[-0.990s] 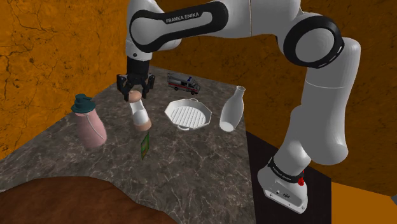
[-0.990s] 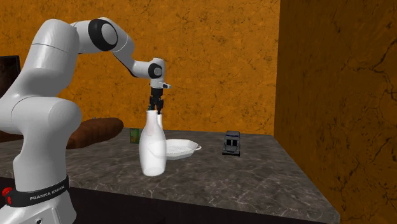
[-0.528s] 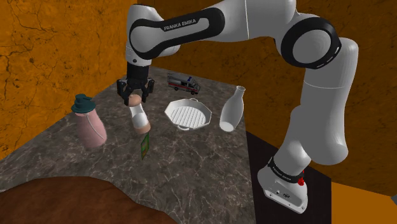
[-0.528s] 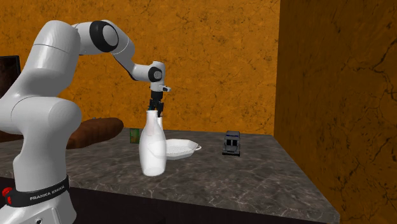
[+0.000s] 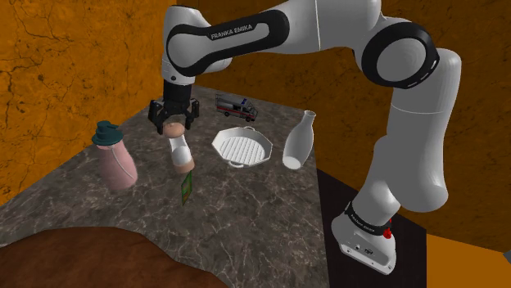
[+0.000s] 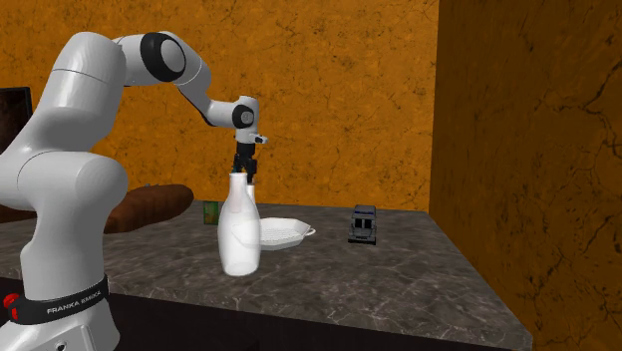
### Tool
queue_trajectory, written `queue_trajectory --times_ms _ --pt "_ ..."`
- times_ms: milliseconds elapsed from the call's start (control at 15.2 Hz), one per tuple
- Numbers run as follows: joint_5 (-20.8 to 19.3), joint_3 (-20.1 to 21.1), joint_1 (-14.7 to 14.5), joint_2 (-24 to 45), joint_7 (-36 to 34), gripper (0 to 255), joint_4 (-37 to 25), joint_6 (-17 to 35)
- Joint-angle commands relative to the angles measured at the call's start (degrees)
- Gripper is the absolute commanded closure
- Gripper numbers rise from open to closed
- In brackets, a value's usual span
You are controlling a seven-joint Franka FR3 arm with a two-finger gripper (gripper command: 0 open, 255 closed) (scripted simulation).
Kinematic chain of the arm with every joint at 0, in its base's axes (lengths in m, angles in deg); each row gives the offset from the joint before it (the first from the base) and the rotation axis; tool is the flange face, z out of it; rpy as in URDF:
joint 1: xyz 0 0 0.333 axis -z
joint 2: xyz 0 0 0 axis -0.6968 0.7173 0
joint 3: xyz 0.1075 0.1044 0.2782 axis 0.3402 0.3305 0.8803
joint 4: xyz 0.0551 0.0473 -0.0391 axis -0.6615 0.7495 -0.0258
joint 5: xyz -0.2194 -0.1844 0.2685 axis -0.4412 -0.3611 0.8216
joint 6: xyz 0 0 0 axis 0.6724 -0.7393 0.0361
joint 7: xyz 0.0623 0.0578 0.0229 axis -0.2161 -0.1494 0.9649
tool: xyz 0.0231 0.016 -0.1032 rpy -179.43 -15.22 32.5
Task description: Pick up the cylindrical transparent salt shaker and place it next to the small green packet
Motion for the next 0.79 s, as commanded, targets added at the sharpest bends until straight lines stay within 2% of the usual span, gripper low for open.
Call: queue_trajectory --times_ms 0,264,726 --pt "0.0 0.0 0.0 0.0 0.0 0 0.0 0.0" --pt "-0.5 -0.4 0.5 -2.2 -0.4 0 -4.0 -6.2" --pt "-0.5 -0.4 0.5 -2.2 -0.4 0 -4.0 -6.2"
